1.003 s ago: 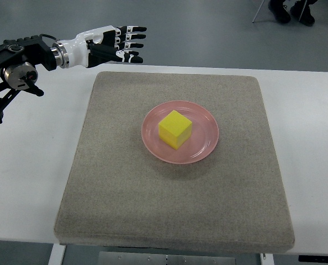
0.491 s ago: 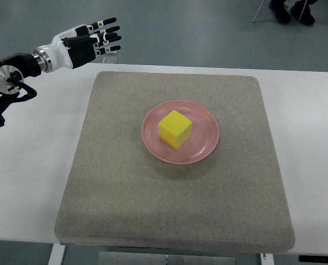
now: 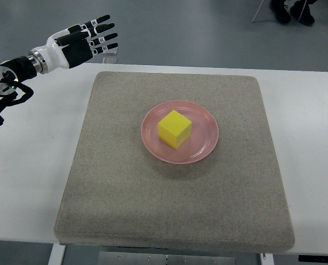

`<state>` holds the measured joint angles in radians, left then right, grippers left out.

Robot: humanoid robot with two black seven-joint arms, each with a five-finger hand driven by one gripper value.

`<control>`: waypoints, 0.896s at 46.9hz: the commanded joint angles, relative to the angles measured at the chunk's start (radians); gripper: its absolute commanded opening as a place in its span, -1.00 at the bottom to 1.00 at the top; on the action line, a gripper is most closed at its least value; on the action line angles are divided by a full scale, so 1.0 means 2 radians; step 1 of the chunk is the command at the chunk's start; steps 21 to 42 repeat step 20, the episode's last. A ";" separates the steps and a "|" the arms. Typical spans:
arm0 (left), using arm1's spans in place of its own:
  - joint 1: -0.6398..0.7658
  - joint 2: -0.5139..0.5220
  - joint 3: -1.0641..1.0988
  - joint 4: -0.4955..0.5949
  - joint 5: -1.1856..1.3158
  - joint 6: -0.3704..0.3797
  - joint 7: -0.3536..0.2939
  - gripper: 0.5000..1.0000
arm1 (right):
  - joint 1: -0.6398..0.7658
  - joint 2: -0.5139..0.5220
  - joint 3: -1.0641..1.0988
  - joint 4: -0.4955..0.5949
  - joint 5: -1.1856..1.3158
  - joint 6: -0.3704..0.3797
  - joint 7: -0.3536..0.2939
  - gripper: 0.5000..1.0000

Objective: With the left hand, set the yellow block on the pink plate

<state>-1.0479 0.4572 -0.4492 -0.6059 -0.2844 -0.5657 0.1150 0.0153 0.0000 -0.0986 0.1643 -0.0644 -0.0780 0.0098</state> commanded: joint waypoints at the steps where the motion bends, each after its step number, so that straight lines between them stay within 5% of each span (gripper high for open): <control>1: 0.002 0.000 -0.001 0.001 0.000 -0.002 0.000 0.99 | 0.000 0.000 0.001 0.001 0.001 0.000 0.000 0.69; 42: 0.007 -0.003 -0.009 0.000 0.000 -0.002 0.001 0.98 | 0.000 0.000 -0.003 0.001 -0.002 -0.005 -0.003 0.69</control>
